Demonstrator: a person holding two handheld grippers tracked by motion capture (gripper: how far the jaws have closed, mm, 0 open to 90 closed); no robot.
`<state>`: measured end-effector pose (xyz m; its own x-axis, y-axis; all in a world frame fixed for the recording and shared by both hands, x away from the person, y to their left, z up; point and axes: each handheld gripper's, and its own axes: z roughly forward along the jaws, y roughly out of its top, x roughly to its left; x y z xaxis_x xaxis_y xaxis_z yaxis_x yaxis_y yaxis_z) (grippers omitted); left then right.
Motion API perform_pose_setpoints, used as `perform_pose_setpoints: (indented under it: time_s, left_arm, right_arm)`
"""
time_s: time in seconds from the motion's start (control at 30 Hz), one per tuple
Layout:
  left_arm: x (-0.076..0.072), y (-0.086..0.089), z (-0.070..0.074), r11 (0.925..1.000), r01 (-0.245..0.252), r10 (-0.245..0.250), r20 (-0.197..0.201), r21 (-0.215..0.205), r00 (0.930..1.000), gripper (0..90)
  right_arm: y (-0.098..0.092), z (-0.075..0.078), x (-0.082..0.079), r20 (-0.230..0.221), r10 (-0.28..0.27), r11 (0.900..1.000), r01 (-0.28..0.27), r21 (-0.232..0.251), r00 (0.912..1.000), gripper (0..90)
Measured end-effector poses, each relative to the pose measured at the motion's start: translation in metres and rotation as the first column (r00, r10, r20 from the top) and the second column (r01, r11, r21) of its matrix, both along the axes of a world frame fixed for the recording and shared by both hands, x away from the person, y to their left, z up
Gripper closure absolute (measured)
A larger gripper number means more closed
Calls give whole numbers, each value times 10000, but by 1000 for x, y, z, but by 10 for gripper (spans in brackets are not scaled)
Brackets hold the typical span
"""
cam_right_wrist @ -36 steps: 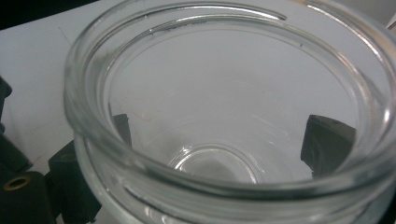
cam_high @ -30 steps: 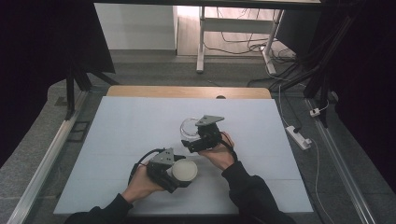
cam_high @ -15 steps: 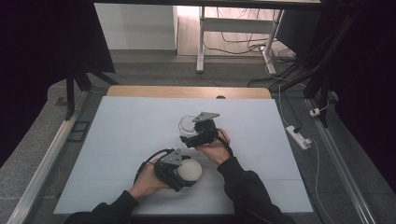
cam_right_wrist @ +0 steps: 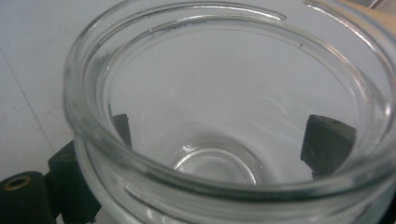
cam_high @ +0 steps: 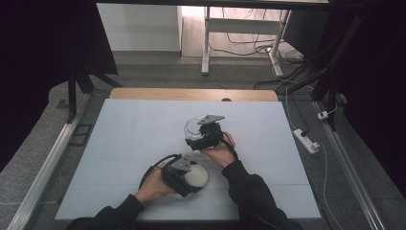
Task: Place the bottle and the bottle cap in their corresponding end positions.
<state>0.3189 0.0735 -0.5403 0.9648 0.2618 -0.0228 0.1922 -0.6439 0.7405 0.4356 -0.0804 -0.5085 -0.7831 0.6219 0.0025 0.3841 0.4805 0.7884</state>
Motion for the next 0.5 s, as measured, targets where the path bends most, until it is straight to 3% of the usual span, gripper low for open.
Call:
perform_pose_setpoints:
  time_s: [0.5]
  left_arm:
    - [3,-3,-2,9957,-392,413,-227,835,9989,77]
  right_arm:
    - [1,-1,-2,31,28,9999,-27,-116,10000,46]
